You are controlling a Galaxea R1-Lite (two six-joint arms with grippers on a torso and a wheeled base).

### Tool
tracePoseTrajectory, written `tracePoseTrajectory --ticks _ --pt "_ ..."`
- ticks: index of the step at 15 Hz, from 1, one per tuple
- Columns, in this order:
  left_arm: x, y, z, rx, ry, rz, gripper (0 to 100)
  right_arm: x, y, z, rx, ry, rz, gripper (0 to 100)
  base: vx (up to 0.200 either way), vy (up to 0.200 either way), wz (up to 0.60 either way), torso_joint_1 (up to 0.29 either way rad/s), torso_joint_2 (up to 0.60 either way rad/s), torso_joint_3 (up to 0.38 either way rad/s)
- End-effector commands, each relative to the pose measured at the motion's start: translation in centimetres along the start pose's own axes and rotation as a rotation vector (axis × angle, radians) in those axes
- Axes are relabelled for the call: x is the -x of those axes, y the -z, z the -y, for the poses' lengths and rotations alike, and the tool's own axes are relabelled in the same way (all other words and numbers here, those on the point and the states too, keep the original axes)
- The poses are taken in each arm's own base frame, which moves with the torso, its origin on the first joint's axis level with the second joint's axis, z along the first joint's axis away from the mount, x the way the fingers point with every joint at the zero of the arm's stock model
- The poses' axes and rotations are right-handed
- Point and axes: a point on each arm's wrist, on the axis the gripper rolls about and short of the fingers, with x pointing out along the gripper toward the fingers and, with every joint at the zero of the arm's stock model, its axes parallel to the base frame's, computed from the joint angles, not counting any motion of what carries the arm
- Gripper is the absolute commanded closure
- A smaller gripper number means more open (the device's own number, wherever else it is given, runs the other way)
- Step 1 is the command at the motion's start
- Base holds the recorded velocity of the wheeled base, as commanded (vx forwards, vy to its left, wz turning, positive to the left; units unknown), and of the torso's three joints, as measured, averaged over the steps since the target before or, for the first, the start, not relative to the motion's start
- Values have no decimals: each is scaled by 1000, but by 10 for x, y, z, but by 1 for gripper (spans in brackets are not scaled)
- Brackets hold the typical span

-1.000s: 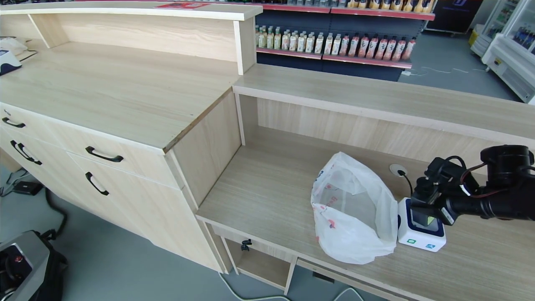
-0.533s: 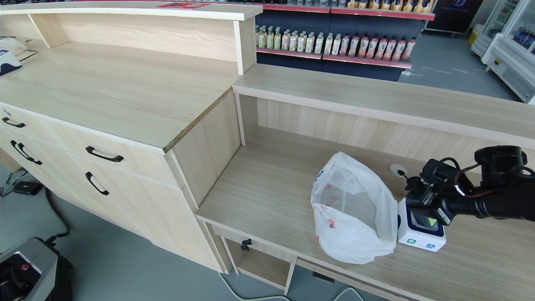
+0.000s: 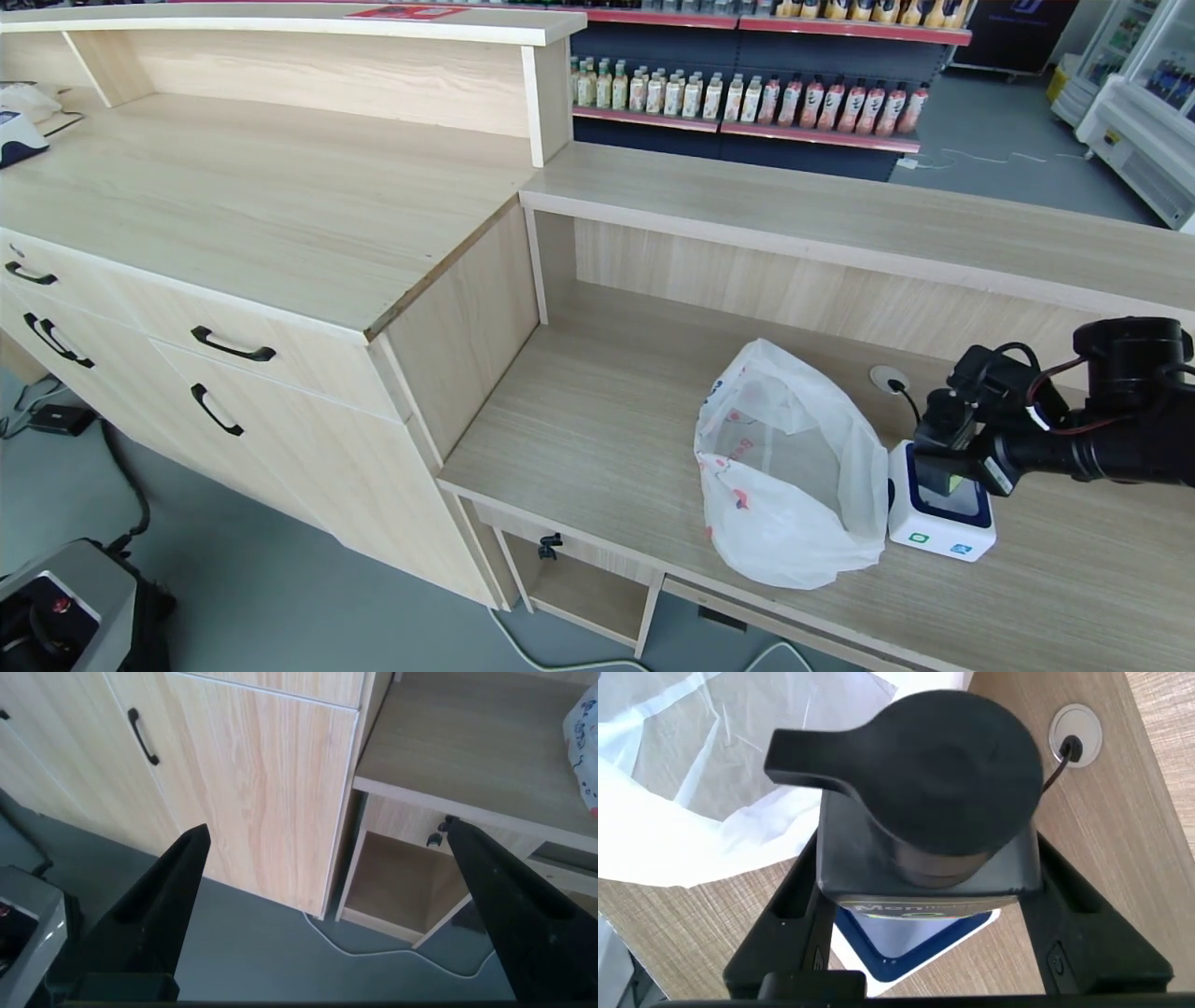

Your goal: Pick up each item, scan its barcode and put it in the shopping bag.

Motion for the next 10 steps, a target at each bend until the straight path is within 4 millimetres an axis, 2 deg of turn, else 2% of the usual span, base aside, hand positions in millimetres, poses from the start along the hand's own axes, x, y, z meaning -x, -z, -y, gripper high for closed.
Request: tracePoseTrajectory --ticks 1,6,10 --pt "0 0 0 1 0 0 0 19 -5 4 3 31 29 100 0 0 0 0 0 0" --pt "0 0 0 1 0 0 0 42 1 5 -30 42 18 100 0 0 0 0 0 0" --pt "0 0 0 1 0 0 0 63 -14 7 -95 96 89 100 0 0 0 0 0 0"
